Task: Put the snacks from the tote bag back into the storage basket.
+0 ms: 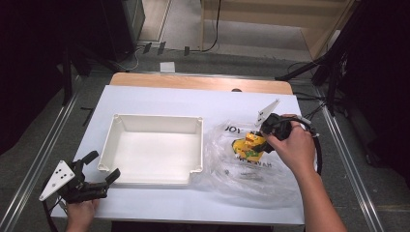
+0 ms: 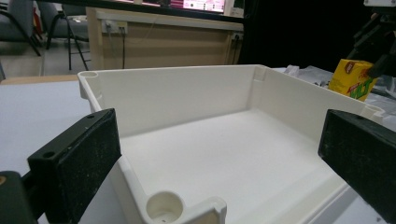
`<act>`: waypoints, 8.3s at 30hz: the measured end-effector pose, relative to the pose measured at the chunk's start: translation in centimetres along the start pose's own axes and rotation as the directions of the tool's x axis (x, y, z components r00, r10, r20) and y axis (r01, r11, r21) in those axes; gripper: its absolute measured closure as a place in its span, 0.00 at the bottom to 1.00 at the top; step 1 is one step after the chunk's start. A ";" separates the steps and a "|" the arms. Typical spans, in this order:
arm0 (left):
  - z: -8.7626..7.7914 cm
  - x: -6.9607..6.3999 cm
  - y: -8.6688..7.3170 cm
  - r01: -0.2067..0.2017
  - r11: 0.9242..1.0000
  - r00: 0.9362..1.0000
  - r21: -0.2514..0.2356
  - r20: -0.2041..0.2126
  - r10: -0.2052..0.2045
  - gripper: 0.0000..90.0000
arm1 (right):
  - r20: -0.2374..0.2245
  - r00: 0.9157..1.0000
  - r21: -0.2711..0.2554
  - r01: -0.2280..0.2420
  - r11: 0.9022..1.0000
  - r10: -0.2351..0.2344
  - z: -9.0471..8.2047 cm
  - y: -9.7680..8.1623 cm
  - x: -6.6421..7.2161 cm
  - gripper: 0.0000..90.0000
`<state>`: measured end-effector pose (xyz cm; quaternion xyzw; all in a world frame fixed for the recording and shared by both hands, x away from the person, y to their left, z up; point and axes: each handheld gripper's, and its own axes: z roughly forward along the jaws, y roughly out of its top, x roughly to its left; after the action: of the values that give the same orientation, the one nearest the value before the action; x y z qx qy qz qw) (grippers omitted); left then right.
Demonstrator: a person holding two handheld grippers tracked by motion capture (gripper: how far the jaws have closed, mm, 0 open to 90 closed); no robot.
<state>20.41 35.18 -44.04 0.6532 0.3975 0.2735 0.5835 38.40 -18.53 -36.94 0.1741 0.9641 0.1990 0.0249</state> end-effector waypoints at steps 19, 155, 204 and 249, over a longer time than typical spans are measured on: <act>-0.2 0.1 0.0 0.010 1.000 0.999 -0.003 0.031 -0.010 0.00 | -0.012 1.000 0.063 -0.003 0.998 0.004 1.4 0.7 -0.1 0.53; 0.1 0.3 0.2 -0.015 0.999 0.998 0.041 0.067 0.013 0.00 | -0.034 0.965 -0.041 0.259 0.965 -0.261 -2.8 13.2 4.5 0.58; 0.2 0.0 0.2 -0.037 0.998 0.997 0.051 0.069 0.033 0.00 | -0.063 0.943 -0.062 0.324 0.944 -0.328 -0.8 18.5 6.2 0.58; 0.3 -0.1 0.2 -0.044 0.997 0.996 0.058 0.077 0.040 0.00 | -0.095 0.932 -0.082 0.342 0.936 -0.349 1.3 20.4 6.7 0.58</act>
<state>20.64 34.88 -43.92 0.6883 0.3693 0.2490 0.5726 38.91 1.80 -29.95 -0.0102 0.9727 0.2313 0.0127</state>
